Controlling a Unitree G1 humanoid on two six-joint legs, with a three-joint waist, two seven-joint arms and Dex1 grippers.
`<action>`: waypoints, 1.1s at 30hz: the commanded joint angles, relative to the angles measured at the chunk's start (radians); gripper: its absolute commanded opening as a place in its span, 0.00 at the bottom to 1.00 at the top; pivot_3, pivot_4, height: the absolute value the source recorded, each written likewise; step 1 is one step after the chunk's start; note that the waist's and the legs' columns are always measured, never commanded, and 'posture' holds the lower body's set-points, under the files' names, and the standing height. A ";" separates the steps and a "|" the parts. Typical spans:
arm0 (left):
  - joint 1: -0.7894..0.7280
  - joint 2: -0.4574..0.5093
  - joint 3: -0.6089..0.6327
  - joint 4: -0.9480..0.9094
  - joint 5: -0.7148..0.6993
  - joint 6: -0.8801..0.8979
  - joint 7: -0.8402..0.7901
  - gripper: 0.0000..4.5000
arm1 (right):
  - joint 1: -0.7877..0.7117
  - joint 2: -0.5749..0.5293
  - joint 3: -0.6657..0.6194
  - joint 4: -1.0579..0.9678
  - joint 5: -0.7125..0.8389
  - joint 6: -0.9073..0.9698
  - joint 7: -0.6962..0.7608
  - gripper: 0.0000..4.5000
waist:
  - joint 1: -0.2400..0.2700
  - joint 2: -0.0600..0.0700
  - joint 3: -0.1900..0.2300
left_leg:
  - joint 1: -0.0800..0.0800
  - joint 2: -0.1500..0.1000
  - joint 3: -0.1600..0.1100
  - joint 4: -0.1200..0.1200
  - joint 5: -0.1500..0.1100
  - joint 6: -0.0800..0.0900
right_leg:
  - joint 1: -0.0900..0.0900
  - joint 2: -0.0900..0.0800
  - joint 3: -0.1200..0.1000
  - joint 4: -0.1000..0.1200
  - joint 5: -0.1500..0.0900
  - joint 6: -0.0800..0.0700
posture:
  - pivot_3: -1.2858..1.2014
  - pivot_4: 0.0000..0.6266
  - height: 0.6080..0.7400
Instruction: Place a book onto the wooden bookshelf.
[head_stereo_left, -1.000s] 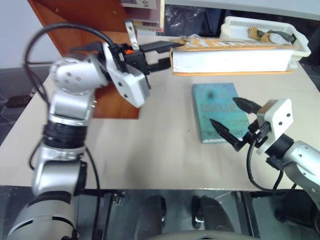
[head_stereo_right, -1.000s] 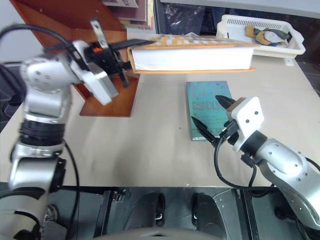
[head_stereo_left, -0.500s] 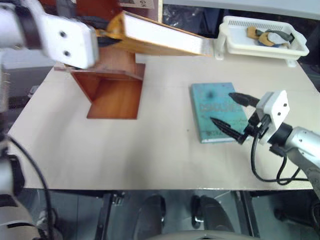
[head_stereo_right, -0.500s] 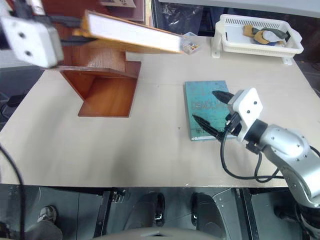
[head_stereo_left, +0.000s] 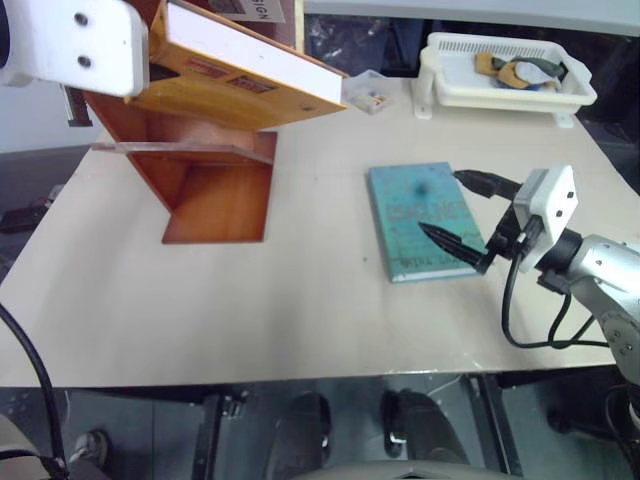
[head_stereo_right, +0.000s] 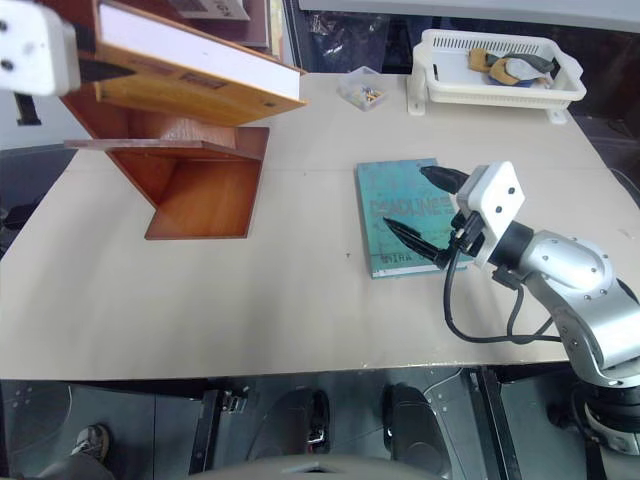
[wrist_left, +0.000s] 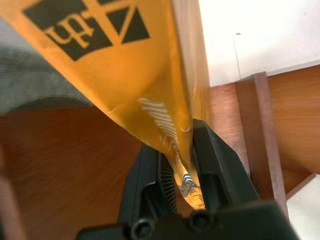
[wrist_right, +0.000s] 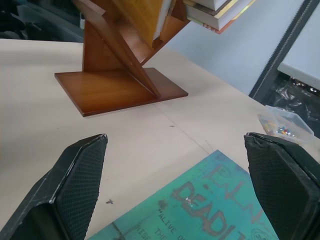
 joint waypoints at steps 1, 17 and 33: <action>-0.128 -0.002 0.020 0.008 -0.019 0.035 -0.080 0.05 | -0.012 0.011 -0.011 0.000 -0.018 -0.037 0.016 1.00 | 0.001 0.000 0.000 | -0.001 0.000 0.000 0.000 0.000 0.000 | -0.001 0.000 0.000 0.000 0.000 0.000 | 0.52 0.24 1.00; -0.241 0.107 -0.154 0.122 0.310 -0.066 -0.175 0.05 | -0.042 0.052 0.002 0.050 -0.059 -0.084 0.075 1.00 | -0.009 0.001 0.000 | -0.008 0.000 0.004 0.002 0.000 0.000 | -0.010 0.000 0.005 0.001 0.002 0.004 | 0.52 0.24 1.00; 0.398 0.138 0.037 -0.267 0.391 0.305 -0.028 0.05 | -0.053 0.082 0.010 0.072 -0.081 -0.096 0.101 1.00 | -0.029 0.007 -0.006 | 0.012 0.002 0.016 -0.002 0.000 -0.001 | -0.005 0.005 0.023 0.013 -0.001 -0.001 | 0.52 0.24 1.00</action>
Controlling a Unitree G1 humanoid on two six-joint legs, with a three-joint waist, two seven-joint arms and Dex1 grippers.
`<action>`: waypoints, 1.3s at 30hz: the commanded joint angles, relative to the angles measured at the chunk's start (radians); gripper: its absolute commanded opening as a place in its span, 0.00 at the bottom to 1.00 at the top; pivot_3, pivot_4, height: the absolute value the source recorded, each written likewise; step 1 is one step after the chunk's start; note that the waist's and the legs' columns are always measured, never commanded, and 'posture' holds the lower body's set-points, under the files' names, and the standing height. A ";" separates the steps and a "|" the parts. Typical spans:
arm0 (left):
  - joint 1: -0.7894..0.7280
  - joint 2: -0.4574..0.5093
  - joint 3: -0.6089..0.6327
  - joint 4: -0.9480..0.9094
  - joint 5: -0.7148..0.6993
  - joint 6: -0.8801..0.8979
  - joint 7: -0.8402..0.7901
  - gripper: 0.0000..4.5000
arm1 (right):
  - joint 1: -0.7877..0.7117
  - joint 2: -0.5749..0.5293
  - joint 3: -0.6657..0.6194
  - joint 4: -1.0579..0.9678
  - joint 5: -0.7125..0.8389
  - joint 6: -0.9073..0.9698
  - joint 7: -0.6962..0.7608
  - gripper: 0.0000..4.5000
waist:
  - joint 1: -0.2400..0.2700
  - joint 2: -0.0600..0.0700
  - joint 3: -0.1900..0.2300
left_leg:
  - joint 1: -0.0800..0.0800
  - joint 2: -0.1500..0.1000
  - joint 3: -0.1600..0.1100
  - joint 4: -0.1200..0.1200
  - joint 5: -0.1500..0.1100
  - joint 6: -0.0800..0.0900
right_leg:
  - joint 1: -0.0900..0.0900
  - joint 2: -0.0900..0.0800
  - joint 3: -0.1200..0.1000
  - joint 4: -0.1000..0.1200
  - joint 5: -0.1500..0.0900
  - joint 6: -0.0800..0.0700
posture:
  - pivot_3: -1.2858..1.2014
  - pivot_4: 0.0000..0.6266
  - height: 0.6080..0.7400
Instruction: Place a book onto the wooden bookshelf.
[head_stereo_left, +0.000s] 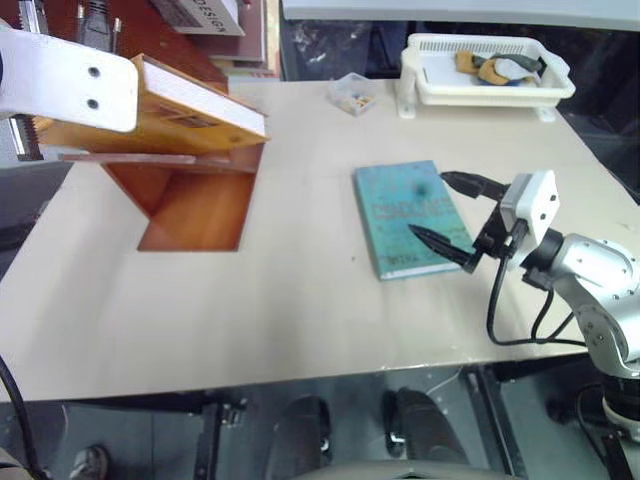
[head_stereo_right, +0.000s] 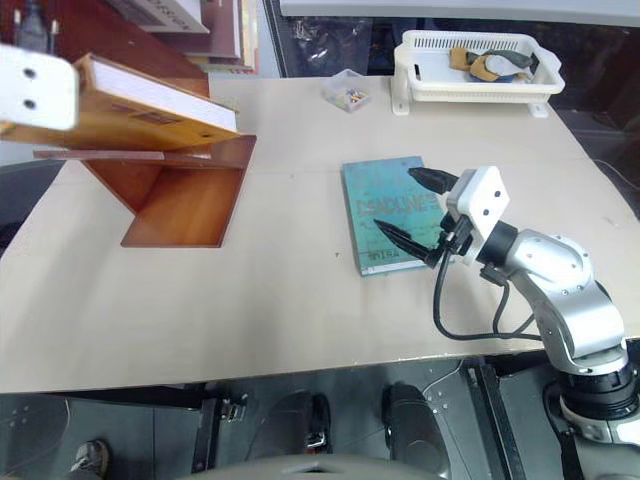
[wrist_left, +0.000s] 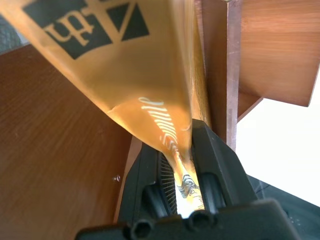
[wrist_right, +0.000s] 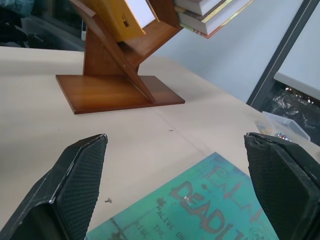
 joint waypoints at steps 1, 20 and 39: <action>0.164 -0.001 0.038 -0.037 0.025 0.061 0.071 0.05 | -0.012 0.000 -0.018 -0.021 0.006 -0.018 0.009 1.00 | 0.000 0.004 -0.002 | 0.000 0.000 0.001 0.000 0.000 0.000 | 0.000 0.000 0.001 0.000 0.000 0.000 | 0.52 0.24 1.00; 0.333 -0.131 0.245 -0.098 -0.212 0.021 0.247 0.88 | -0.015 -0.064 -0.044 -0.033 0.041 0.037 0.056 1.00 | 0.024 0.007 -0.005 | 0.006 -0.004 0.000 -0.008 0.000 0.000 | 0.004 0.001 0.005 -0.008 0.000 -0.001 | 0.52 0.24 1.00; 0.444 -0.559 0.753 -0.391 -1.006 0.427 0.450 0.88 | -0.020 -0.174 -0.107 -0.056 0.116 0.131 0.091 1.00 | 0.030 -0.006 0.000 | -0.007 -0.004 -0.011 -0.001 0.000 0.000 | 0.000 0.000 -0.005 -0.009 0.002 0.003 | 0.52 0.24 1.00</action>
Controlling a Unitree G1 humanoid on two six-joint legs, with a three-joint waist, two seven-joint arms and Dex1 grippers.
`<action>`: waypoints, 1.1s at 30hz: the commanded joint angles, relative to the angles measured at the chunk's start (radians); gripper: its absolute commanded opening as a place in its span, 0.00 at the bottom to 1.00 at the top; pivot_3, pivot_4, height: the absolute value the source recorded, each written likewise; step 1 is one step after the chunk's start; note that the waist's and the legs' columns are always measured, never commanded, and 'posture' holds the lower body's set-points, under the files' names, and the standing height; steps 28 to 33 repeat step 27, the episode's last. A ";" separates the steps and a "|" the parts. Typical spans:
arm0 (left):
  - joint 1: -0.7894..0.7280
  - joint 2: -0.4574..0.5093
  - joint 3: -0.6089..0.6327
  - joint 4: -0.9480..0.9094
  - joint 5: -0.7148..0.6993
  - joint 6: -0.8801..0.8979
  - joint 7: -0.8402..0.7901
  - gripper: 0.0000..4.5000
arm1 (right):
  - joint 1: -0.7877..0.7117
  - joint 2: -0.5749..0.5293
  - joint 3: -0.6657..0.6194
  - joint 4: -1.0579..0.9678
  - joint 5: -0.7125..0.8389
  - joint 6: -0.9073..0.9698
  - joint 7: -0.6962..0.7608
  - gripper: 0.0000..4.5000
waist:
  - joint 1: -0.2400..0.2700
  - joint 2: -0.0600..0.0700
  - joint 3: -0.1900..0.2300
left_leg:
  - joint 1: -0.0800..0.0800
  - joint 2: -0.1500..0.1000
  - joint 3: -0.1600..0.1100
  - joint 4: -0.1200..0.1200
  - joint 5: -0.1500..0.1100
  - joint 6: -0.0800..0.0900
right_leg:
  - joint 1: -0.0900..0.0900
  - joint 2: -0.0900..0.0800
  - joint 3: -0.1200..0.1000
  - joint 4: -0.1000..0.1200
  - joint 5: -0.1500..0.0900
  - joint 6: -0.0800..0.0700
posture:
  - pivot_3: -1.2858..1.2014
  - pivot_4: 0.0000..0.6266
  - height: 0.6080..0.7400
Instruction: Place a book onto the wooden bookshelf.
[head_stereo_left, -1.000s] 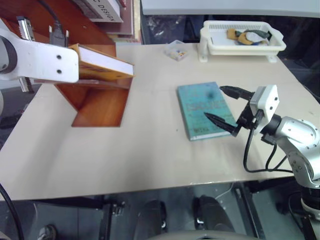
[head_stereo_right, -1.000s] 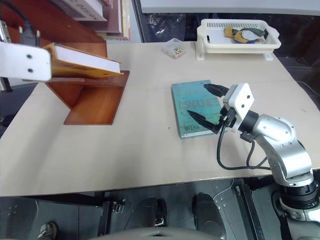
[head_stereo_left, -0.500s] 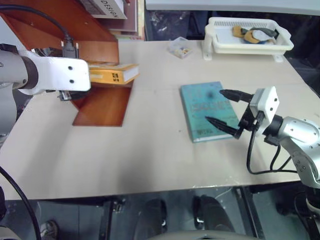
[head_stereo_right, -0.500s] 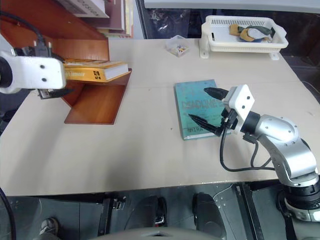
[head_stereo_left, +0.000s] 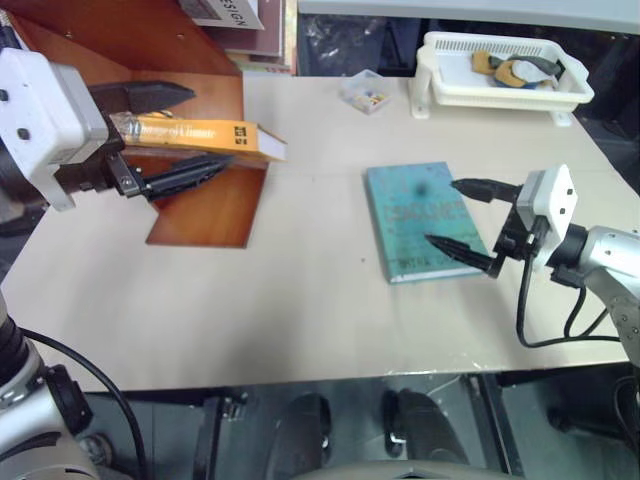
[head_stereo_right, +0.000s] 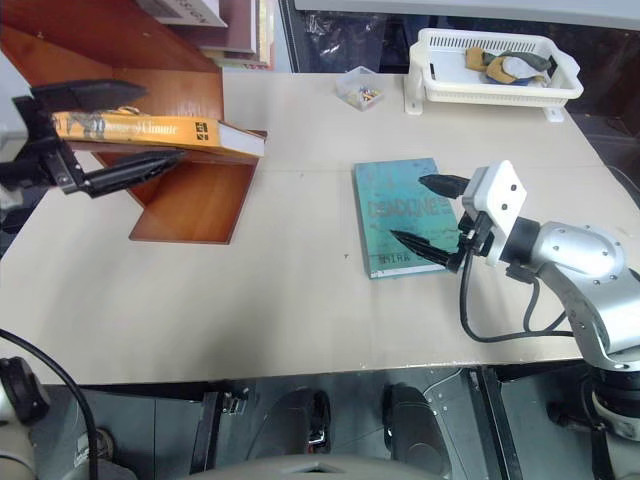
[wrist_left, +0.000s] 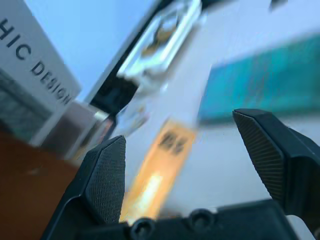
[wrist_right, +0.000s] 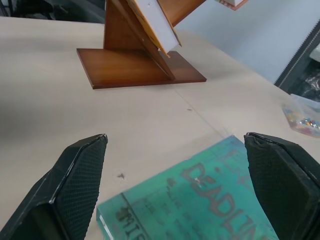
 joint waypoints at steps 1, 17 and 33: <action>0.040 -0.062 0.008 -0.086 -0.117 0.037 0.089 0.88 | -0.012 -0.021 -0.051 -0.056 0.032 0.023 -0.005 1.00 | 0.000 0.000 0.000 | 0.000 0.000 -0.001 0.001 0.000 0.000 | 0.001 0.000 -0.001 0.000 0.000 0.000 | 0.52 0.24 1.00; 0.478 -0.305 -0.225 -0.007 -0.060 -0.340 0.246 0.85 | 0.426 -0.083 -0.285 -0.305 0.037 0.188 -0.113 1.00 | 0.011 0.000 -0.001 | 0.001 -0.001 -0.004 0.001 0.000 0.000 | 0.004 -0.001 -0.003 -0.001 -0.002 -0.004 | 0.52 0.24 1.00; 0.656 -0.164 -0.131 0.112 -0.045 -0.481 0.138 0.98 | 0.745 -0.087 -0.580 -0.357 0.027 0.173 0.012 1.00 | 0.024 0.000 -0.002 | 0.001 0.001 -0.006 0.001 -0.001 -0.001 | 0.004 -0.005 -0.005 -0.003 -0.002 -0.004 | 0.52 0.24 1.00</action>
